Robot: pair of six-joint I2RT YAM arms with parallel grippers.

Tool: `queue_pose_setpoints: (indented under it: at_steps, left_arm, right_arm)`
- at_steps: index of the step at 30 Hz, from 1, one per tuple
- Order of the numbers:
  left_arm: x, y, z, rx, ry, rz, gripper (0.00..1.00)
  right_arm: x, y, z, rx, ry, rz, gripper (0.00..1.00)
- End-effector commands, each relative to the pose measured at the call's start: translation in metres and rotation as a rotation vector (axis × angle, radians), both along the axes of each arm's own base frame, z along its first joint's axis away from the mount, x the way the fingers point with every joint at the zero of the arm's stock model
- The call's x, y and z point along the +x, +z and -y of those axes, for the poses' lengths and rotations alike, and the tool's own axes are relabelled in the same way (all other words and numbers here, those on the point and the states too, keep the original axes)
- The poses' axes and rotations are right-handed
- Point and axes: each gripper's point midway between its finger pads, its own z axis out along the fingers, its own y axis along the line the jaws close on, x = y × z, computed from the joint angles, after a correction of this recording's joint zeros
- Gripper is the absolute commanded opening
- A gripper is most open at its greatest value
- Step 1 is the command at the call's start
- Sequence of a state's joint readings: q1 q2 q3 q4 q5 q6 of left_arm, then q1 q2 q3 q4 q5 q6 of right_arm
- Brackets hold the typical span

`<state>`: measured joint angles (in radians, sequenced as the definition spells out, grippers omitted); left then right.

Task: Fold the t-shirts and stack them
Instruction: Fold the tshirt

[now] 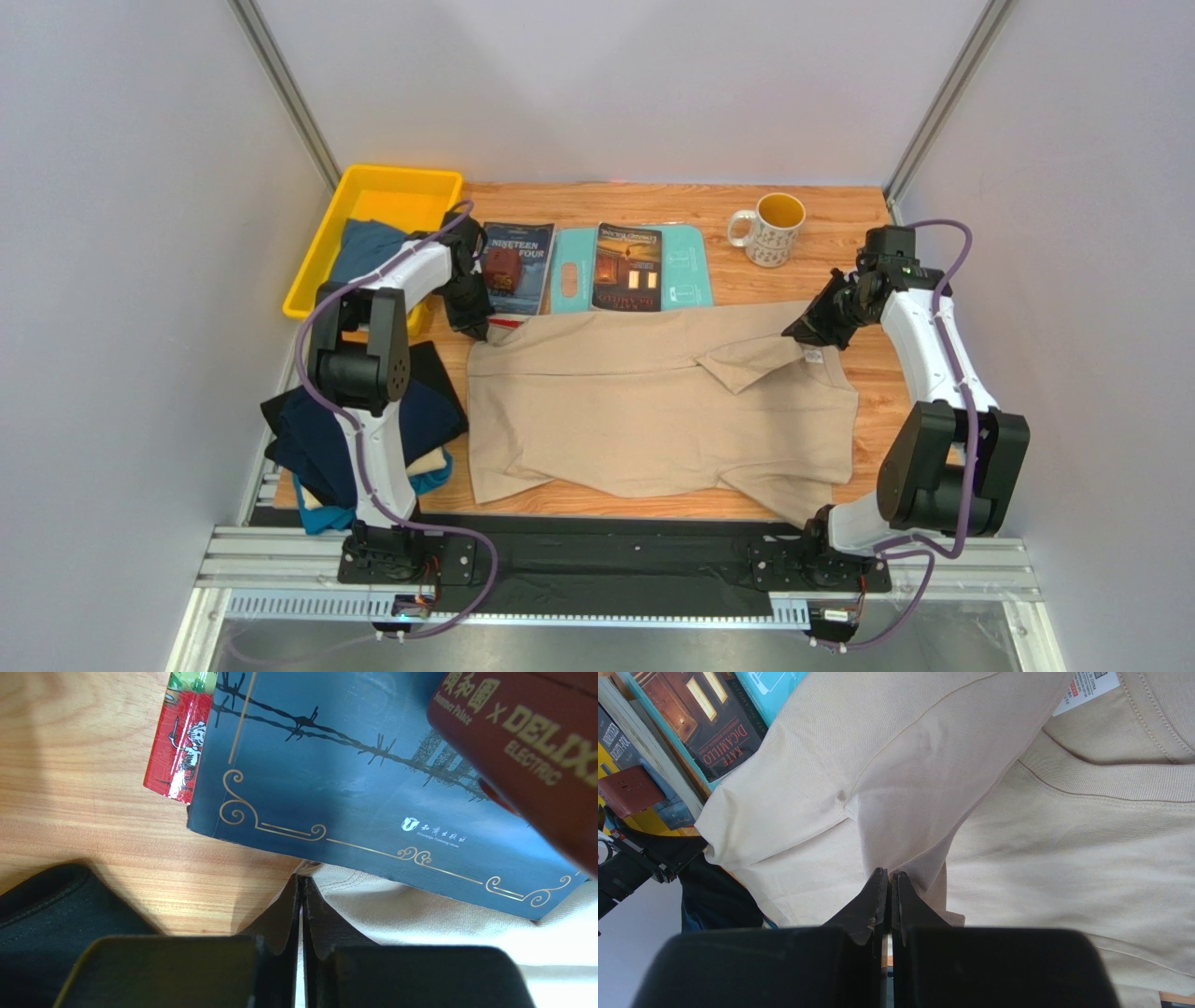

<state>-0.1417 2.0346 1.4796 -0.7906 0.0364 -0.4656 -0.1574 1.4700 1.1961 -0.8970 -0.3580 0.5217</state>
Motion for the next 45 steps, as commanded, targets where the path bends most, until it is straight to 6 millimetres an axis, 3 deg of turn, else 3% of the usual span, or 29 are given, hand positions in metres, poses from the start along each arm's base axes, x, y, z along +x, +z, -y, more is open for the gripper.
queue_pose_setpoints:
  at_steps: [1,5,17,25,35,39,45]
  left_arm:
    - [0.006,-0.003,-0.003,0.017,0.000,0.037,0.00]
    - [0.008,0.003,-0.011,0.059,0.020,0.064,0.00]
    - [0.033,0.052,-0.022,0.100,0.071,0.222,0.00]
    - [0.040,0.060,-0.035,0.111,0.113,0.244,0.00]
    - [0.046,0.074,-0.042,0.122,0.144,0.289,0.00]
    - [0.037,0.065,-0.036,0.097,0.121,0.224,0.00]
    - [0.017,0.045,-0.033,0.083,0.109,0.116,0.00]
  right_arm:
    - [0.001,0.010,-0.001,-0.013,0.018,0.041,0.00]
    - [0.001,0.010,0.001,-0.023,0.010,0.042,0.00]
    - [0.023,0.037,0.001,-0.013,-0.006,0.122,0.00]
    - [0.044,0.049,0.003,-0.009,-0.011,0.161,0.00]
    - [0.056,0.061,0.008,-0.022,-0.010,0.198,0.00]
    - [0.047,0.055,0.007,-0.026,0.000,0.150,0.00]
    - [0.003,0.021,0.004,-0.020,0.002,-0.023,0.00]
